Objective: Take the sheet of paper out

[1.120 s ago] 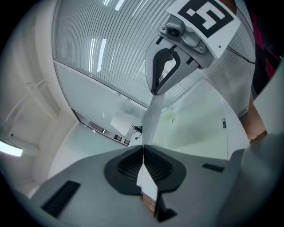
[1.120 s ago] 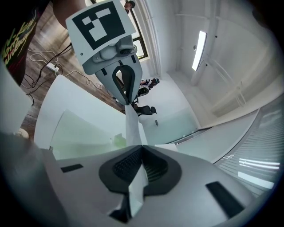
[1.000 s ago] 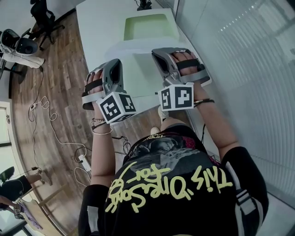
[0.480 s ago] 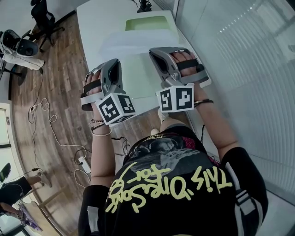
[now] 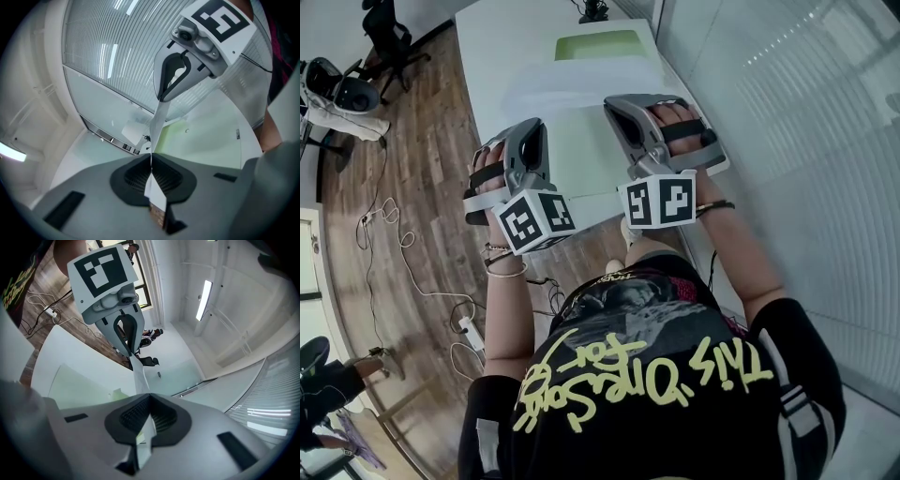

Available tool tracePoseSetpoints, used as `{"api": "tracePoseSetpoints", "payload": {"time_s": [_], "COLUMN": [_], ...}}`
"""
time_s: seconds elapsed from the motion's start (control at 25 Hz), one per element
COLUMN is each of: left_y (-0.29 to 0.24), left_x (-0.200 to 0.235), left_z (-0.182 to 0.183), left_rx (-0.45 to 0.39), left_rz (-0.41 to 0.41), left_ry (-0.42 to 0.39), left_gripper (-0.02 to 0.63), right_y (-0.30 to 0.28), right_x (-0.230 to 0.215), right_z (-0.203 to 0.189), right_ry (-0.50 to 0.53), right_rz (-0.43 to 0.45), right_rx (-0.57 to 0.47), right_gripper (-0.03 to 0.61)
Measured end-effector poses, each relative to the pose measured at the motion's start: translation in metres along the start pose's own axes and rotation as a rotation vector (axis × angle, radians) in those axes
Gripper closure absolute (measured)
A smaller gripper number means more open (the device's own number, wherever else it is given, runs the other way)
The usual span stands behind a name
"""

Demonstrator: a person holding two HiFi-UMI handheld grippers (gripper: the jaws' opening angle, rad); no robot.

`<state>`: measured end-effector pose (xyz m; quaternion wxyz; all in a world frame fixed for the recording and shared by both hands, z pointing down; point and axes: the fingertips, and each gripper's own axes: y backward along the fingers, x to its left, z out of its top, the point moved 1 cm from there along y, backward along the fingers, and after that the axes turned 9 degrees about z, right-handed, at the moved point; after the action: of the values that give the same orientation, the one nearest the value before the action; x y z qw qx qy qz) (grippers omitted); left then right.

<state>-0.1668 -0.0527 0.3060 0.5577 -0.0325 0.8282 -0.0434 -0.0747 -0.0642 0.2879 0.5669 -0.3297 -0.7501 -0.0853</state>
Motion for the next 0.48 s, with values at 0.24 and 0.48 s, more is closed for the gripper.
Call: {"api": "tracePoseSetpoints", "payload": {"time_s": [0.24,0.48], "left_y": [-0.0039,-0.0026], "left_x": [-0.0042,-0.0042], "left_z": [-0.0032,-0.0031], "left_rx": [0.003,-0.001], "left_rz": [-0.010,-0.014], "left_ry": [-0.001,0.005], "left_gripper": [0.601,0.601], "right_y": [-0.0033,-0.0018], "right_x": [0.0069,0.0054], "right_z": [-0.0031,-0.0012], "right_ry": [-0.002,-0.003], "right_rz": [0.012,0.008], "right_rx": [0.008,0.007], "right_gripper": [0.572,0.572]}}
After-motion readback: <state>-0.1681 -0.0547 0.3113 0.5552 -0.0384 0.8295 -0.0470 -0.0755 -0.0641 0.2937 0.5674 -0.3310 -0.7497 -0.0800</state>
